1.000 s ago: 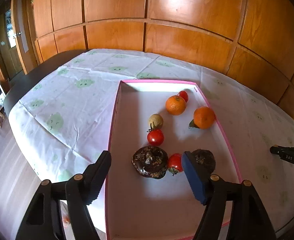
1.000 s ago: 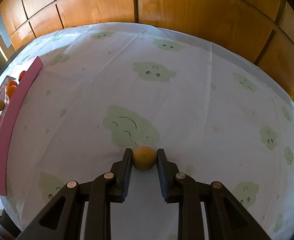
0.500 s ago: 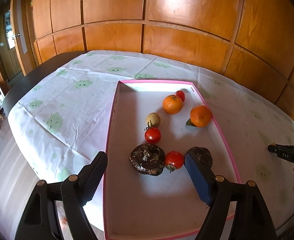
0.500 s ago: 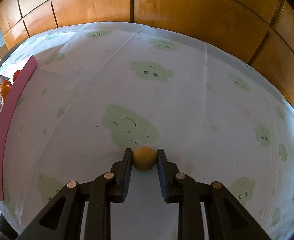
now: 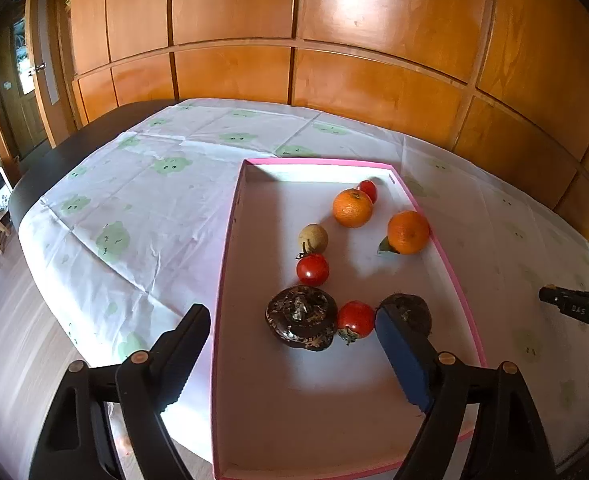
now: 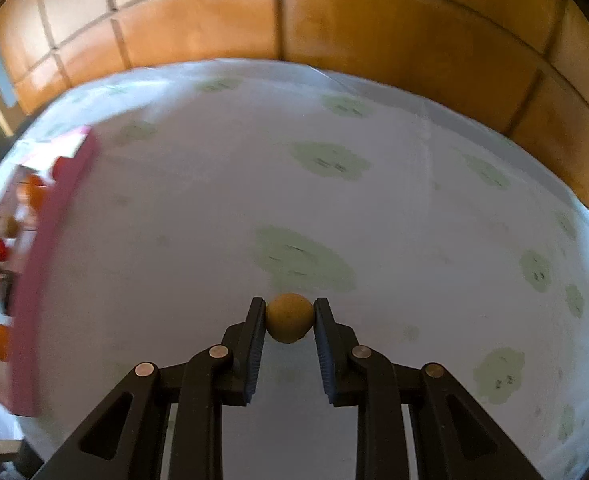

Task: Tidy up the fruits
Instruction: 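Carry the small yellow fruit into the tray and open the right gripper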

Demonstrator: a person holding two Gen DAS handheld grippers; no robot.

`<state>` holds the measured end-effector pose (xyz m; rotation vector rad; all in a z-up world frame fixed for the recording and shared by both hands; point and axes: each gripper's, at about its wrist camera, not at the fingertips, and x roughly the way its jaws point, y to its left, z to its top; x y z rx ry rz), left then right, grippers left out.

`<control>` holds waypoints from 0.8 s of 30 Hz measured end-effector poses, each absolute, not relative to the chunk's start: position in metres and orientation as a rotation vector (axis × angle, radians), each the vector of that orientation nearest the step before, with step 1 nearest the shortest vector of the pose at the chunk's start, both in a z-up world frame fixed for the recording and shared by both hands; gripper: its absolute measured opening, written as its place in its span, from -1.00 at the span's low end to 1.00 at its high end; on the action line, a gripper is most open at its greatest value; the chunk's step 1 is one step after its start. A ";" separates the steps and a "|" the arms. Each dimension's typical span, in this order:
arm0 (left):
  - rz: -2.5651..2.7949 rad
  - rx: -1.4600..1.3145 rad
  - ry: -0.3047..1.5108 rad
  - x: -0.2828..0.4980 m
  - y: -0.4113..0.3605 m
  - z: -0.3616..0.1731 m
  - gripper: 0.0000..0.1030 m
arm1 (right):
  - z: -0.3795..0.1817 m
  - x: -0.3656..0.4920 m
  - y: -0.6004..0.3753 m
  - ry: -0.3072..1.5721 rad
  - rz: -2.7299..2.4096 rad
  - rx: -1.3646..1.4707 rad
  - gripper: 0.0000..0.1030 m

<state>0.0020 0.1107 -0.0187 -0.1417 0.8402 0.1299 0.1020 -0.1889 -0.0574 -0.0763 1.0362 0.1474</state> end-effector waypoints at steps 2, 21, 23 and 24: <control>0.130 -0.148 0.841 0.003 0.112 -0.019 0.66 | -0.047 0.099 -0.168 1.013 0.218 -0.074 -0.53; 0.221 -0.223 0.819 0.002 0.152 -0.019 0.81 | -0.060 0.110 0.043 1.095 0.632 -0.187 -0.53; 0.225 -0.228 0.818 0.002 0.153 -0.019 0.82 | -0.067 0.111 0.047 1.109 0.626 -0.198 -0.52; 0.227 -0.228 0.819 0.003 0.154 -0.019 0.84 | -0.068 0.112 0.049 1.111 0.626 -0.196 -0.48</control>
